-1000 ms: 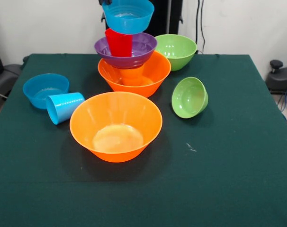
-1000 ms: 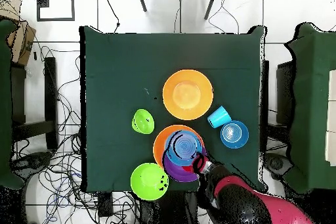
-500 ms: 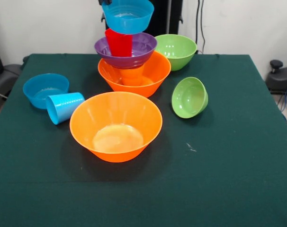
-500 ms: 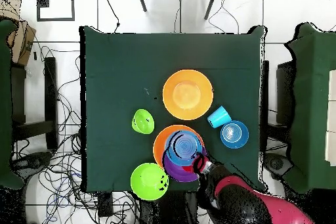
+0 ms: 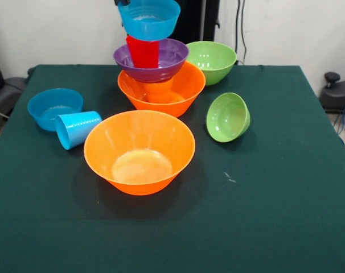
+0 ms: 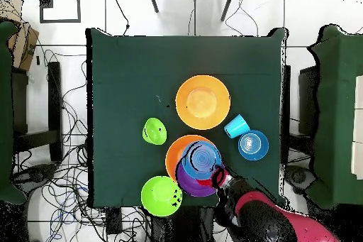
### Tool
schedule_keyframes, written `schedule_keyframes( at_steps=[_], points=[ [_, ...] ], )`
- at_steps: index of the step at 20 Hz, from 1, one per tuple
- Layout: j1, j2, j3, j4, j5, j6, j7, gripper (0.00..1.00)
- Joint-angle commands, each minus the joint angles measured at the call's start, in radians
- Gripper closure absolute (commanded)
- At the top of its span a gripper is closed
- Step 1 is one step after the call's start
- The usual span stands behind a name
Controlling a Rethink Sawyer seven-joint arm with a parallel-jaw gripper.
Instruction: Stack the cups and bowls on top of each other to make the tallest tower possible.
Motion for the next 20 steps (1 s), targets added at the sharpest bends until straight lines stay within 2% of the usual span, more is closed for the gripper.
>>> schedule_keyframes(
  at_steps=[1, 4, 10, 20],
  points=[
    [-0.005, 0.013, 0.043, -0.038, -0.029, 0.009, 0.021, 1.0],
    [-0.013, 0.018, 0.044, -0.046, -0.032, 0.019, 0.012, 1.0],
    [0.051, 0.105, -0.092, -0.071, -0.108, -0.031, 0.021, 1.0],
    [0.094, 0.144, -0.151, -0.095, -0.154, -0.061, 0.036, 1.0]
  ],
)
